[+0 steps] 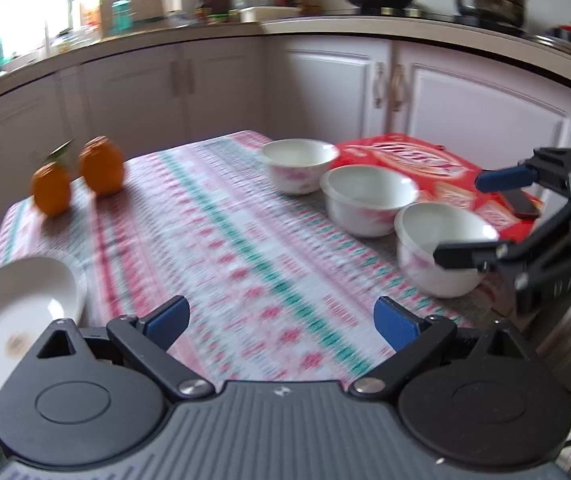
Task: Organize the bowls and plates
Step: 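Grasp the rim of a white pink-flowered bowl with the left gripper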
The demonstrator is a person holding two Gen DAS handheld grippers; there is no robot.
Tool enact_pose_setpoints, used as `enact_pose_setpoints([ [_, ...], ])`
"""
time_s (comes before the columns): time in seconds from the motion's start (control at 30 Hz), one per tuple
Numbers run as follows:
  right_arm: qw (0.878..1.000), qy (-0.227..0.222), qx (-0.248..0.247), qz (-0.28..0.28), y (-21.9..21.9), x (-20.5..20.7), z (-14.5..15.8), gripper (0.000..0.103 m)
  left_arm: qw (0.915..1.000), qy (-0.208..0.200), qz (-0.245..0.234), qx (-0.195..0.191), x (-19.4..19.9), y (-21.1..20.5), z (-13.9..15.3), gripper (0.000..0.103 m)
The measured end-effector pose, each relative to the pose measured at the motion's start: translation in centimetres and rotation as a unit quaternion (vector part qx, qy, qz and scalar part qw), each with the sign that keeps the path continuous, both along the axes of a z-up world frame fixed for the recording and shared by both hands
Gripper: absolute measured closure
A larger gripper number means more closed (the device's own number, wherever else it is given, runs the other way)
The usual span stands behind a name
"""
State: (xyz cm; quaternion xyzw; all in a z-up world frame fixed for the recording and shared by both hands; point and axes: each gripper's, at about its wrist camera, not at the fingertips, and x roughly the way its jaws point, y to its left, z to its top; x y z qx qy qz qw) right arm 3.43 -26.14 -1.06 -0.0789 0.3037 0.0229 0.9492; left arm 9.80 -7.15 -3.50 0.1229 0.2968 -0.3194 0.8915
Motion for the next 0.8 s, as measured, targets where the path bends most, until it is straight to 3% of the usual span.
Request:
enact_pose_setpoints([
  [0.3,0.999,0.014,0.019,-0.026,-4.2,-1.9,-2.3,0.000,0.9975,0.012,-0.070,-0.003,0.8,-6.9,-0.2,0.005],
  [0.8,0.996,0.037,0.076,0.015,-6.6,-0.9,-5.4,0.002,0.9888,0.065,-0.132,0.025,3.0,-13.4,-1.7,0.008],
])
